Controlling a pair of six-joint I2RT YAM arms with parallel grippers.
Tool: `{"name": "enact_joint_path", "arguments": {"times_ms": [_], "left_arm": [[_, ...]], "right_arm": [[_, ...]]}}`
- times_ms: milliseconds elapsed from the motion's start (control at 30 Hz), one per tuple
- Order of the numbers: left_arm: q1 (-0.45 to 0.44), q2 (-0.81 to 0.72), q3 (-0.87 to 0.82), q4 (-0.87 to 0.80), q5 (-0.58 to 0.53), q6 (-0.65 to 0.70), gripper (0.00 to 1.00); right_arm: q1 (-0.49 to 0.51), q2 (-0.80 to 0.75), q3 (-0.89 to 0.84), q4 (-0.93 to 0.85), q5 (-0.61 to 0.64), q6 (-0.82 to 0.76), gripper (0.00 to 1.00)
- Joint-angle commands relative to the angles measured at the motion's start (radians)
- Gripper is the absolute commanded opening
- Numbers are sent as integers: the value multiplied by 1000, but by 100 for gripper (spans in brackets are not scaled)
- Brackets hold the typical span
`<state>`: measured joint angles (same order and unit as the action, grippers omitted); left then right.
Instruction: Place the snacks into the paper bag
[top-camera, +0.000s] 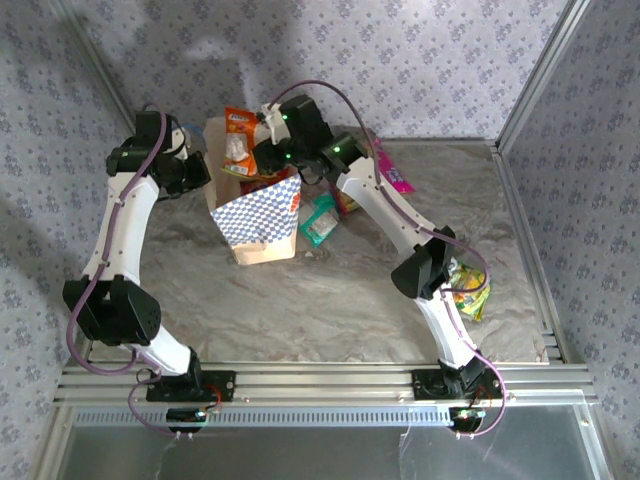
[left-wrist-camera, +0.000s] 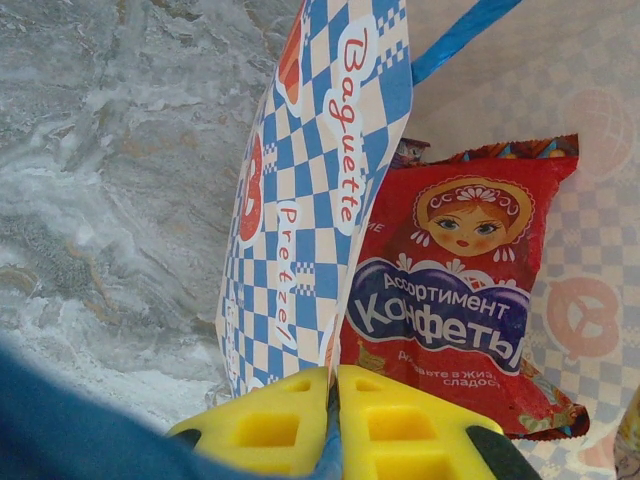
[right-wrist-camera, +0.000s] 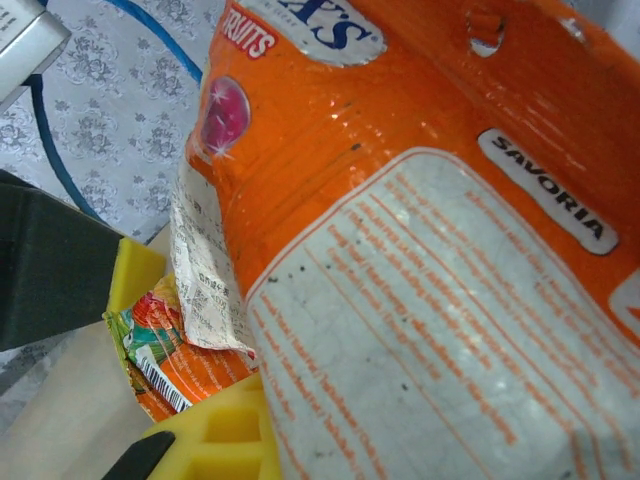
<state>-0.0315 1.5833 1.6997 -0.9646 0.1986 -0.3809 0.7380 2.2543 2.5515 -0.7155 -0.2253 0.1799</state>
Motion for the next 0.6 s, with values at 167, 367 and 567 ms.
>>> {"name": "enact_joint_path", "arguments": {"times_ms": [167,367,567], "left_arm": [[7,-28,-6,-27,24,16,9],[8,-31,-6,-27,25,14,9],[8,-31,-3,-25,27,12,9]], "right_arm": [[23,10,43,-58,-23,-35,0],[33,5,41,-109,-24,-48,0],[50,-2,41,-179,12,-65,2]]}}
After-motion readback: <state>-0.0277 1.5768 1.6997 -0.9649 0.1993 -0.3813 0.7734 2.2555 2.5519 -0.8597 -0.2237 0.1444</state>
